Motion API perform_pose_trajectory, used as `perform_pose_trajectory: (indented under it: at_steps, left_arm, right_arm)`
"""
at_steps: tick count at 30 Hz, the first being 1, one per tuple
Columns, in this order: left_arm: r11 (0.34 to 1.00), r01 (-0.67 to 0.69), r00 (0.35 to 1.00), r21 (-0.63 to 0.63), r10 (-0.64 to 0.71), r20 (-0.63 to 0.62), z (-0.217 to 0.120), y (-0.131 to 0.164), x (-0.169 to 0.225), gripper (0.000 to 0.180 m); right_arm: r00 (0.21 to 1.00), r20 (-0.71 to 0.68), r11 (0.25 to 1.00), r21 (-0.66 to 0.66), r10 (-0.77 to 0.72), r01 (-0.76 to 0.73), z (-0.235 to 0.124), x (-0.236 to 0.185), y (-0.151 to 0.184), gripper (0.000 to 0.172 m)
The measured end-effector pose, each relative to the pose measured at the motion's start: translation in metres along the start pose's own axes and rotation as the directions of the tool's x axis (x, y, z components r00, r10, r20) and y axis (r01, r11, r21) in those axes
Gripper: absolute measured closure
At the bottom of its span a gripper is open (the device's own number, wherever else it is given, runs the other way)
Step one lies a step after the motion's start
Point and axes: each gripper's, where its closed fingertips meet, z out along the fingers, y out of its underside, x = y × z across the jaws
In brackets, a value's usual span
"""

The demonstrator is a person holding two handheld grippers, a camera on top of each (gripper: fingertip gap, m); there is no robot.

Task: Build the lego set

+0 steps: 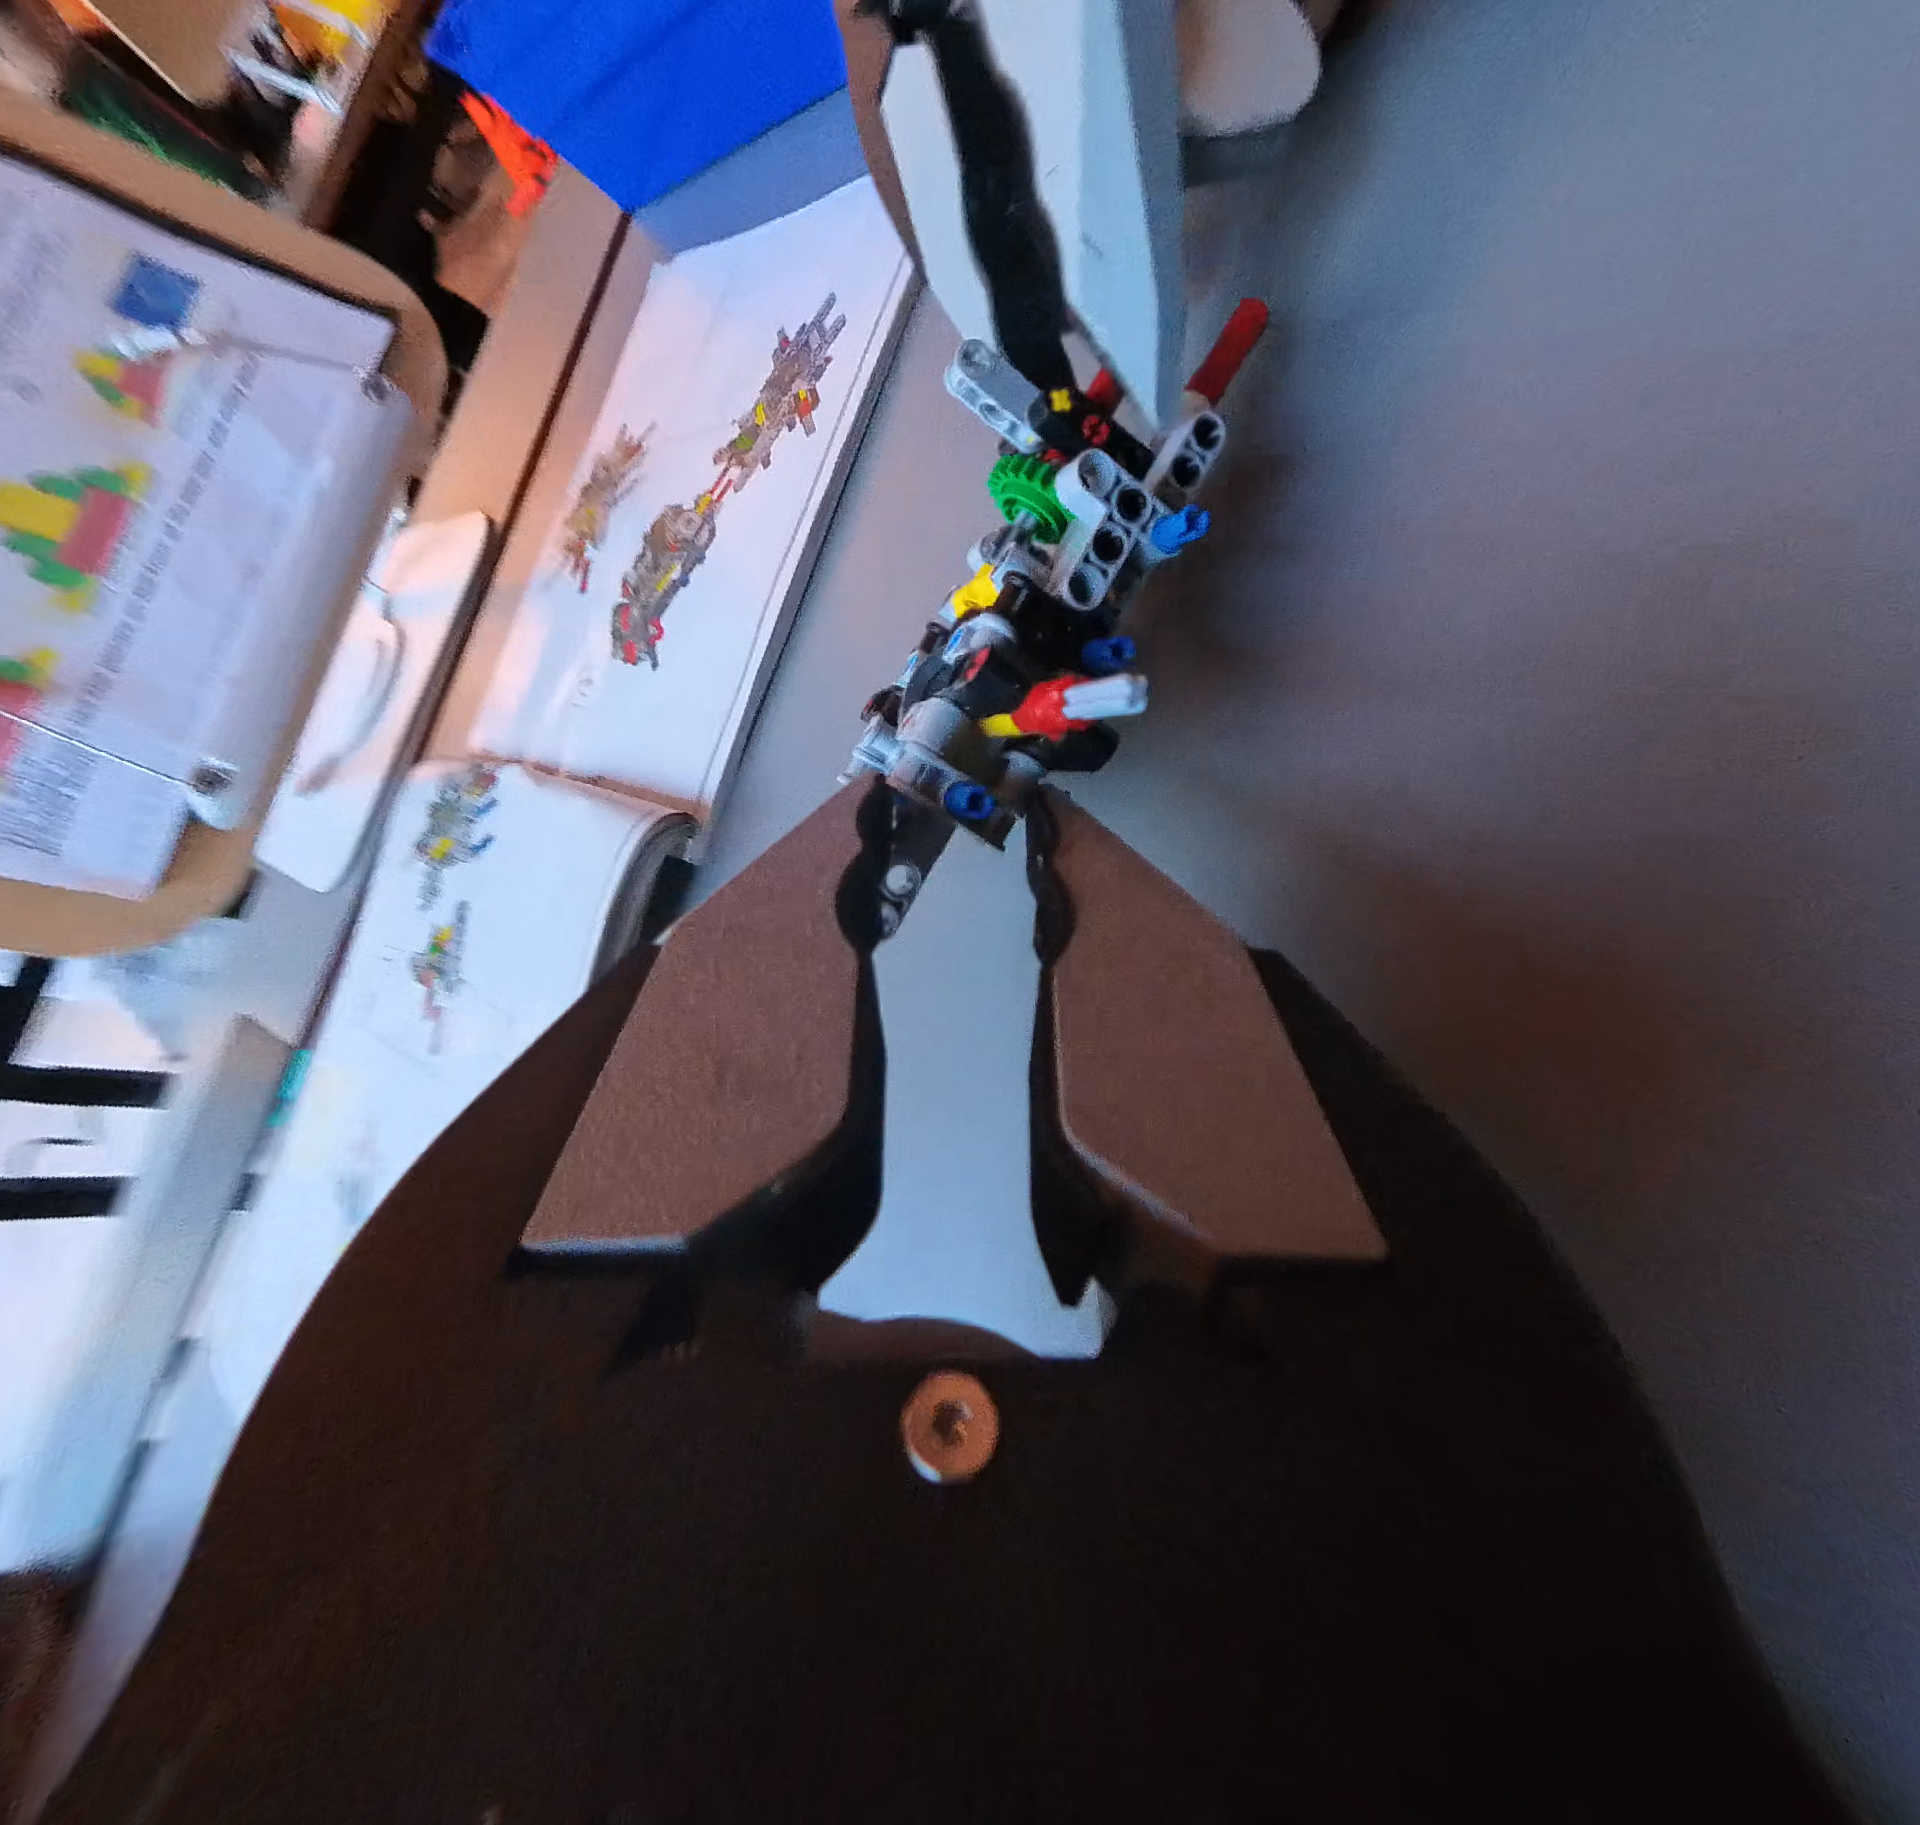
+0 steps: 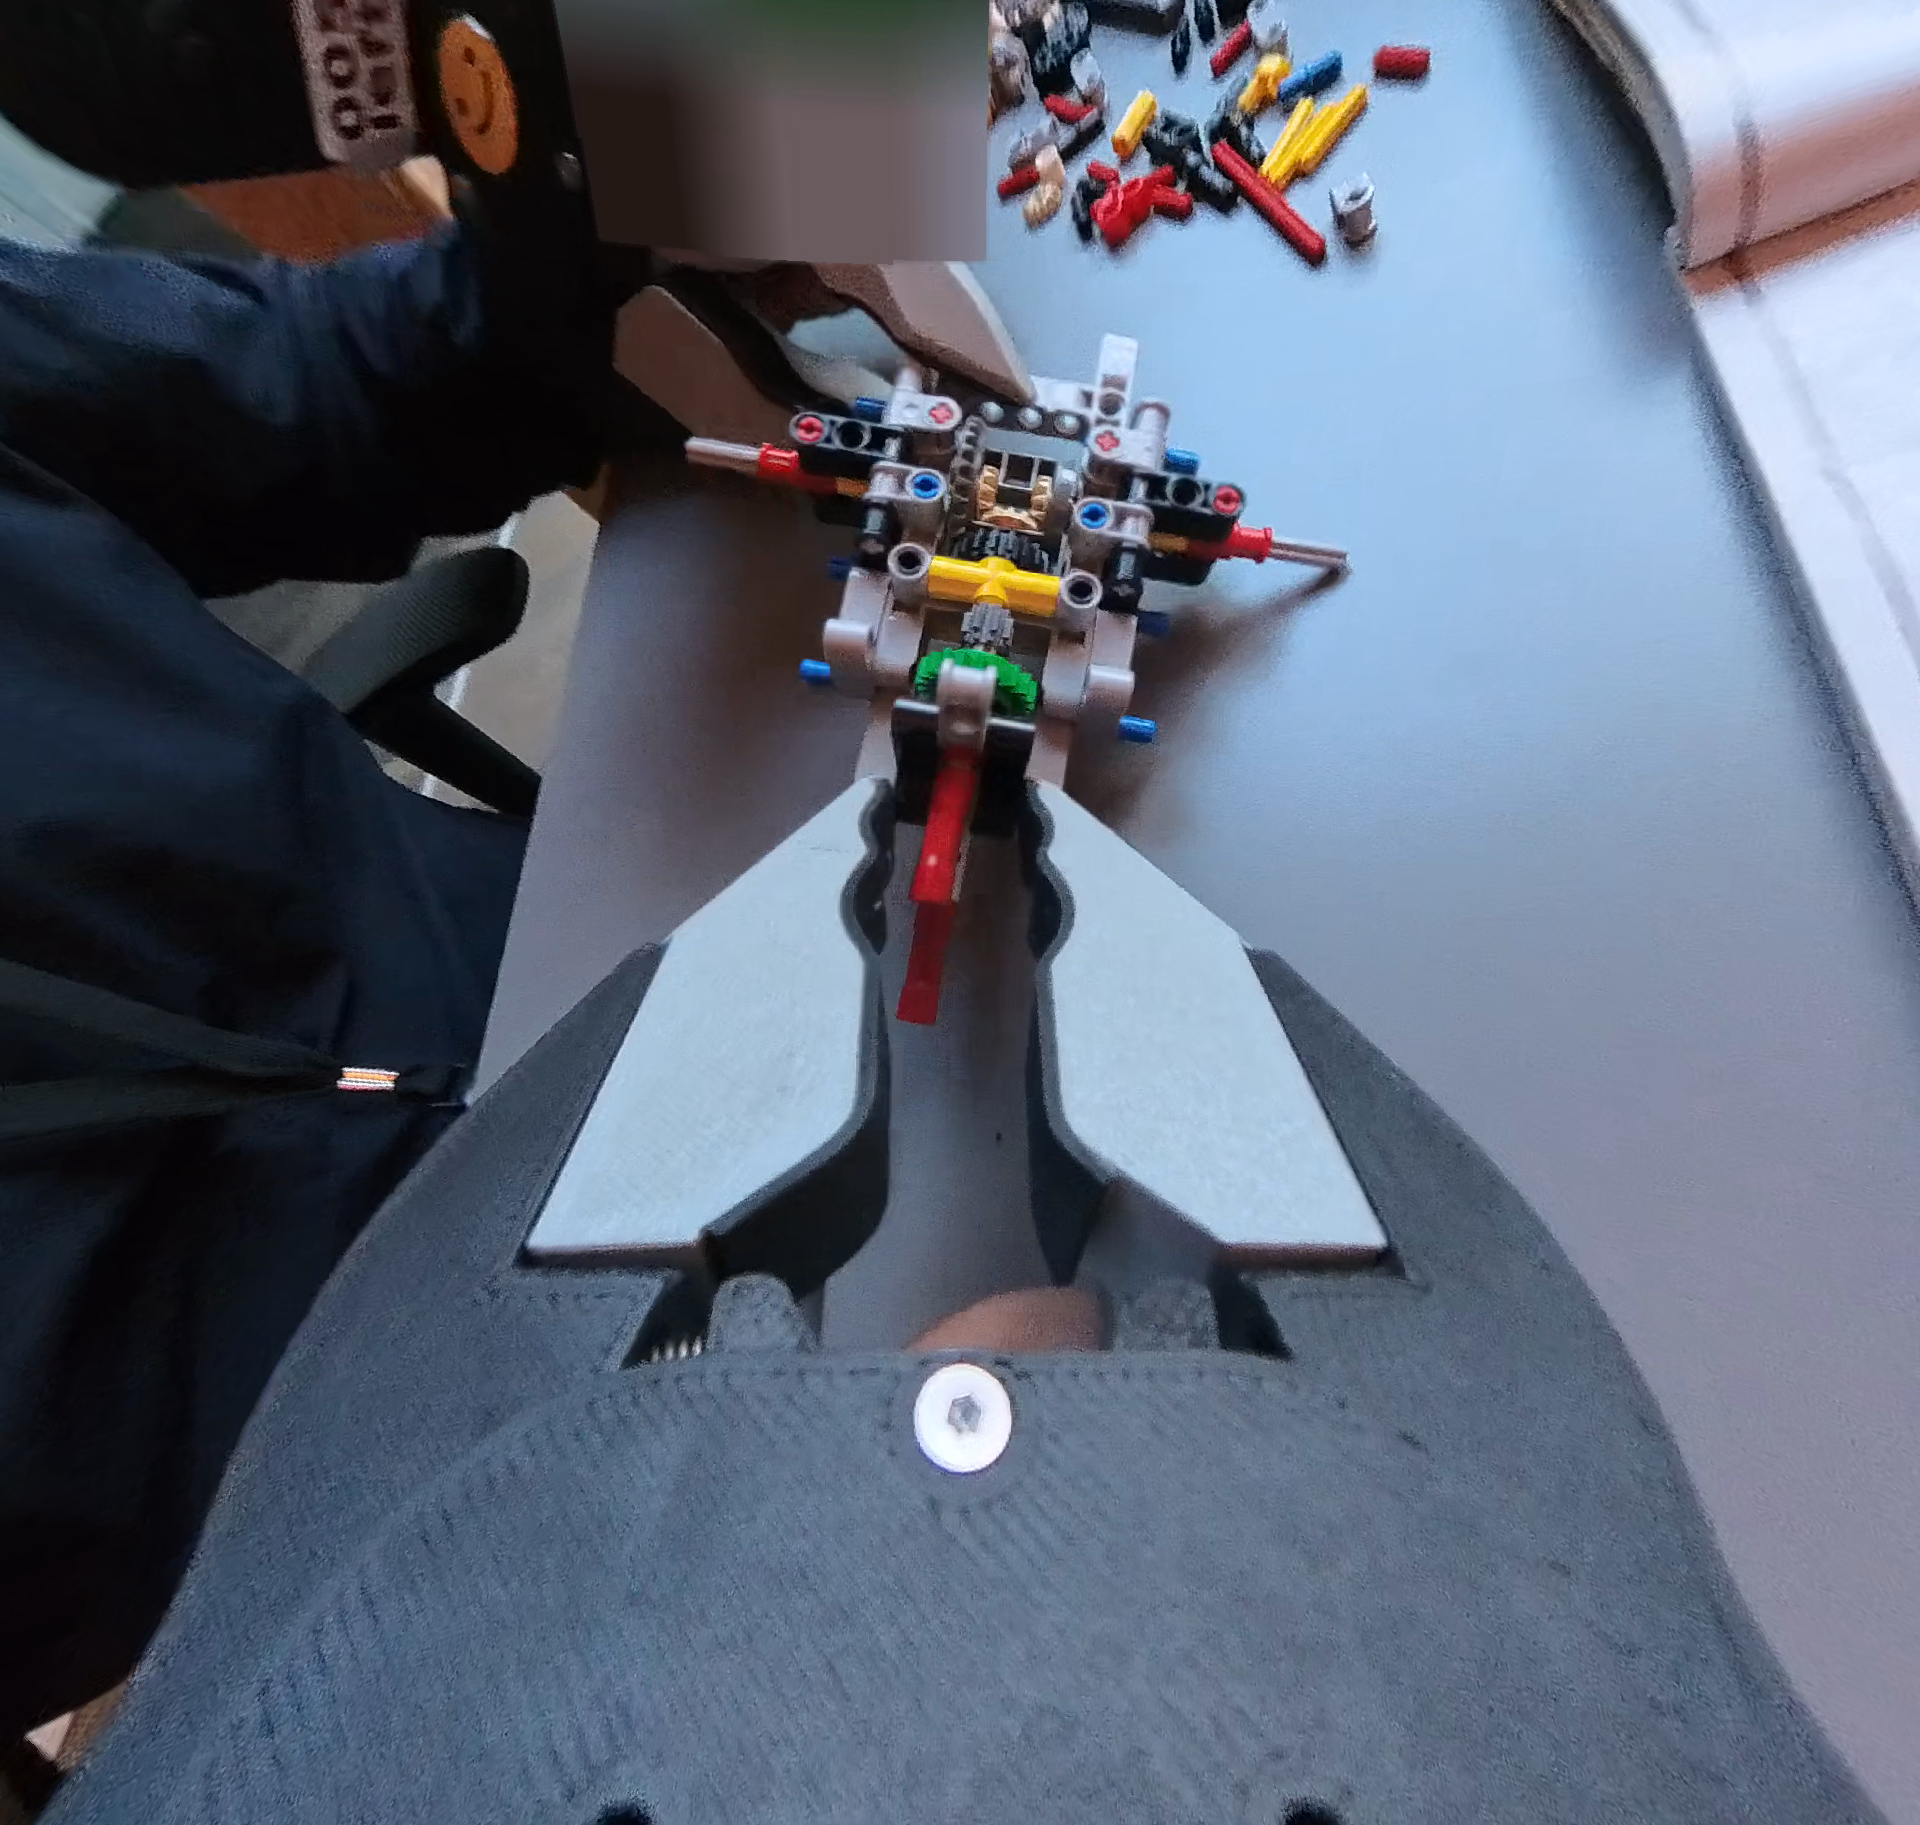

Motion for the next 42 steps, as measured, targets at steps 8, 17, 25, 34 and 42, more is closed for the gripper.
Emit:
perform_pose_trajectory:
  at_steps: [8, 17, 25, 34, 42]
  left_arm:
    - [0.86, 0.506, 0.834, -0.068, -0.507, -0.219, 0.008, -0.012, -0.031, 0.158]
    - [0.642, 0.762, 0.565, -0.088, -0.725, -0.394, 0.015, -0.028, -0.043, 0.158]
    - [0.566, 0.82, 0.474, -0.087, -0.756, -0.451, 0.015, -0.028, -0.042, 0.158]
    - [0.58, 0.813, 0.512, -0.052, -0.755, -0.409, 0.013, -0.022, -0.047, 0.158]
    - [0.58, 0.813, 0.516, -0.045, -0.755, -0.406, 0.013, -0.022, -0.047, 0.158]
  right_arm:
    - [0.967, -0.238, 0.983, 0.132, -0.092, 0.126, -0.048, 0.025, -0.022, 0.124]
    - [0.902, -0.394, 0.952, 0.164, -0.178, 0.259, -0.056, 0.036, -0.034, 0.129]
    - [0.92, -0.361, 0.953, 0.192, -0.154, 0.234, -0.049, 0.035, -0.036, 0.135]
    - [0.897, -0.403, 0.942, 0.19, -0.183, 0.278, -0.061, 0.035, -0.038, 0.137]
    - [0.88, -0.433, 0.912, 0.248, -0.196, 0.326, -0.082, 0.027, -0.049, 0.169]
